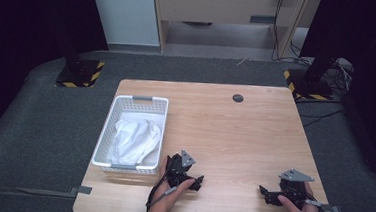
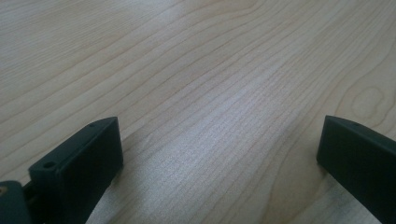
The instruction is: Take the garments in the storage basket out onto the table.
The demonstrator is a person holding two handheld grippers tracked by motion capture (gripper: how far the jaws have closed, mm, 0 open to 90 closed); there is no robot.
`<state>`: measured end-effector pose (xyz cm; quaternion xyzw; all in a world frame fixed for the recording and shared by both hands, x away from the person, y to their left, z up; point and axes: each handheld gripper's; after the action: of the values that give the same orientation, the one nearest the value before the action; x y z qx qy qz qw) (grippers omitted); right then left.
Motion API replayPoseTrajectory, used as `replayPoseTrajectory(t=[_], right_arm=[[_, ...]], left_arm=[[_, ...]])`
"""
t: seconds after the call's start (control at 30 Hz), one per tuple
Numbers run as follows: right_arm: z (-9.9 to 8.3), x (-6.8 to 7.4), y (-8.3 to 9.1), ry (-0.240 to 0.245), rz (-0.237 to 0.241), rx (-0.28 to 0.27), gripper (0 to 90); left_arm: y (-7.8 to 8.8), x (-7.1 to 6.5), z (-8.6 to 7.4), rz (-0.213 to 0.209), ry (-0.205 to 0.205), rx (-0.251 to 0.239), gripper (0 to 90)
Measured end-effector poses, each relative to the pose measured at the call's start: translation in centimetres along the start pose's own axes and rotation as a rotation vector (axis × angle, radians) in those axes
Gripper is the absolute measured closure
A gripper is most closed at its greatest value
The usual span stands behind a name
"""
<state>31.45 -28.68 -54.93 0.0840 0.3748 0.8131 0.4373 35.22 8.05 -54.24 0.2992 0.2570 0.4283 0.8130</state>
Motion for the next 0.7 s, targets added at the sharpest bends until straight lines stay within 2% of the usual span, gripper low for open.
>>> replayPoseTrajectory(t=[0.7], right_arm=[[0.09,0.15,-0.03,-0.013,-0.010,0.005,0.5]], left_arm=[[-0.04,-0.01,0.06,-0.004,-0.004,0.001,0.0]])
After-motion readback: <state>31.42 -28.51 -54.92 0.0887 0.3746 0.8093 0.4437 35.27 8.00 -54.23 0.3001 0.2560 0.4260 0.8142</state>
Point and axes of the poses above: each handheld gripper's, and its own axes: y roughly backward along the jaws, z roughly out of its top, x roughly to its left, and after that the axes turned 15 degrees about y, right-handed
